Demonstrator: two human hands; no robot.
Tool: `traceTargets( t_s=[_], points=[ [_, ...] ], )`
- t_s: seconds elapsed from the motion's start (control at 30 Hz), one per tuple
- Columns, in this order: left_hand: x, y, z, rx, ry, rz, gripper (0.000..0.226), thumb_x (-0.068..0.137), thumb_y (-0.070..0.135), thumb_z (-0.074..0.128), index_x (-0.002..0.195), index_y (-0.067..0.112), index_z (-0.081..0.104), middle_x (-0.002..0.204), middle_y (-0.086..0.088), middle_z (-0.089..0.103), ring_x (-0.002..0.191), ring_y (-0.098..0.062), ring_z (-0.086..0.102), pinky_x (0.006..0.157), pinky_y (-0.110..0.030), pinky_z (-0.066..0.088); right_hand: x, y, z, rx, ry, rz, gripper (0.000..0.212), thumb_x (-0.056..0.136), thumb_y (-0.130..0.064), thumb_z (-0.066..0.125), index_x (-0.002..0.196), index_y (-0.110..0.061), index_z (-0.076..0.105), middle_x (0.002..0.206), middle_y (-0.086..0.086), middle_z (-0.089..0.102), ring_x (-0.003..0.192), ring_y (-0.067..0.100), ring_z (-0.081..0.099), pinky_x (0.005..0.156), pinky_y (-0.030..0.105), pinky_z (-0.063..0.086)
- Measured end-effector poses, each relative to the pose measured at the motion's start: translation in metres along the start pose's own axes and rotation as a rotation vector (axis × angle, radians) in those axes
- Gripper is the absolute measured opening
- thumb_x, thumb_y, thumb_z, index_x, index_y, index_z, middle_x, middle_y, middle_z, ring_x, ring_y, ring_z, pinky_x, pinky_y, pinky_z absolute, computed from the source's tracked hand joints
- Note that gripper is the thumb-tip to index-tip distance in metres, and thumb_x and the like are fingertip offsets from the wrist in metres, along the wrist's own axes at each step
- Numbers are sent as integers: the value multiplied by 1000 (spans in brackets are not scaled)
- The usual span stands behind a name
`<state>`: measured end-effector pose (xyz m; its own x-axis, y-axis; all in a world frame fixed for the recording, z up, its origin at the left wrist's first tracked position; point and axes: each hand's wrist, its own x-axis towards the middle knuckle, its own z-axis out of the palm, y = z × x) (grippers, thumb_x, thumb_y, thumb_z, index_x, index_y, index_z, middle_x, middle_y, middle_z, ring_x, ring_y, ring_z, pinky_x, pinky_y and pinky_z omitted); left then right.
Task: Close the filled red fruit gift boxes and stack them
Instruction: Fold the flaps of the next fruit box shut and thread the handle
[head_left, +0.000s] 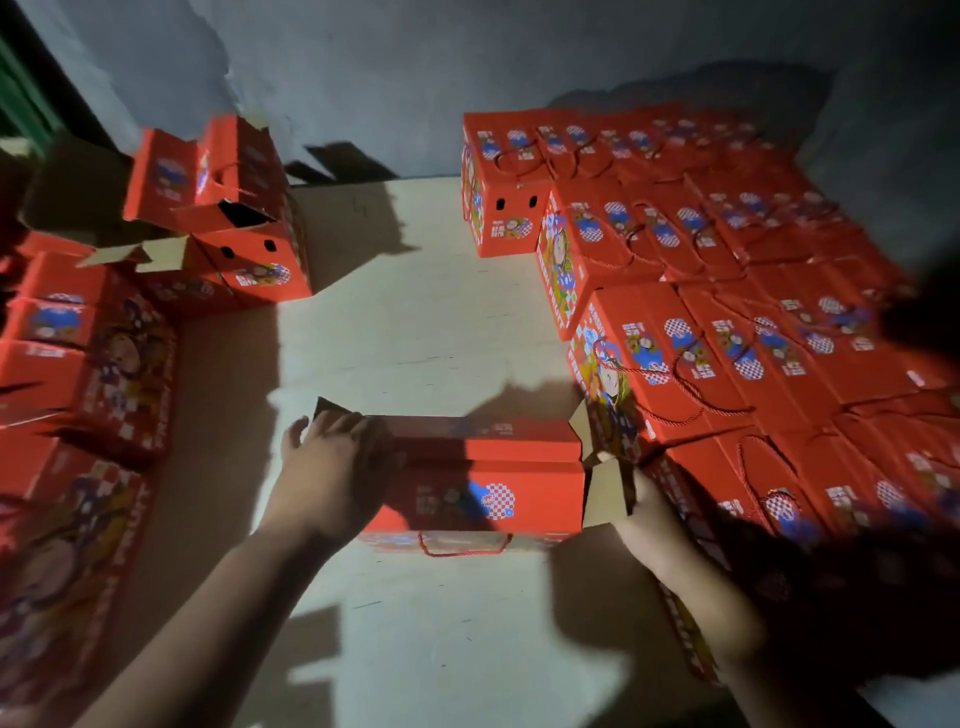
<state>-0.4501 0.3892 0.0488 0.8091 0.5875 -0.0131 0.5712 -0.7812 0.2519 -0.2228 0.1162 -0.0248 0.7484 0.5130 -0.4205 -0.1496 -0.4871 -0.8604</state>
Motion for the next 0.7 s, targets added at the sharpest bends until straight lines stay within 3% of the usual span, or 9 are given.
traceTargets(
  t_s=[0.1,0.17,0.27,0.43,0.5,0.57,0.63,0.7],
  points=[
    [-11,0,2,-9,52,64,7,95,28,60,94,31,66,97,12,62,98,-24,59,89,-46,44,-18,-1,5,132,120,-45,36,107,-8,57,128,-35,69,127,-13,73,117,4,68,89,21,57],
    [-12,-1,5,19,8,66,21,101,33,52,117,38,64,114,10,61,108,-24,58,89,-47,42,-25,0,8,268,126,-7,37,109,-11,53,135,-33,68,135,-10,70,119,13,70,81,29,63],
    [-6,1,7,73,-26,62,37,101,39,41,133,42,59,125,7,59,118,-25,53,91,-48,38,-28,-1,11,339,161,28,36,110,-11,49,141,-23,65,144,-10,59,126,22,66,80,31,64],
    [22,-3,-6,74,-108,99,48,91,35,67,138,34,61,127,2,63,119,-28,56,92,-45,46,-29,-5,11,370,169,126,39,112,-12,43,150,-12,52,154,11,52,133,32,57,100,54,54],
    [38,-6,-12,42,-42,88,37,88,24,71,125,25,66,118,-3,63,112,-31,59,82,-43,48,-30,-6,11,349,163,123,41,112,-14,43,152,-11,50,151,13,56,132,32,59,103,56,53],
    [51,-7,-16,-37,95,23,20,85,20,73,99,21,59,95,-4,62,88,-33,59,65,-38,44,-31,-5,12,358,200,121,41,111,-16,48,152,-11,52,147,12,60,127,31,64,101,57,55],
    [63,-4,-16,-110,222,-48,26,84,18,71,78,21,46,66,-1,53,60,-30,49,50,-33,32,-31,-4,13,370,231,121,42,110,-13,51,151,-11,52,144,12,62,123,29,66,100,58,56],
    [73,-2,-12,-145,244,-47,29,82,14,69,69,20,44,57,0,50,53,-29,50,45,-30,28,-30,-4,15,327,236,101,39,109,-14,52,148,-14,56,141,9,65,121,25,67,100,54,58]
  ],
)
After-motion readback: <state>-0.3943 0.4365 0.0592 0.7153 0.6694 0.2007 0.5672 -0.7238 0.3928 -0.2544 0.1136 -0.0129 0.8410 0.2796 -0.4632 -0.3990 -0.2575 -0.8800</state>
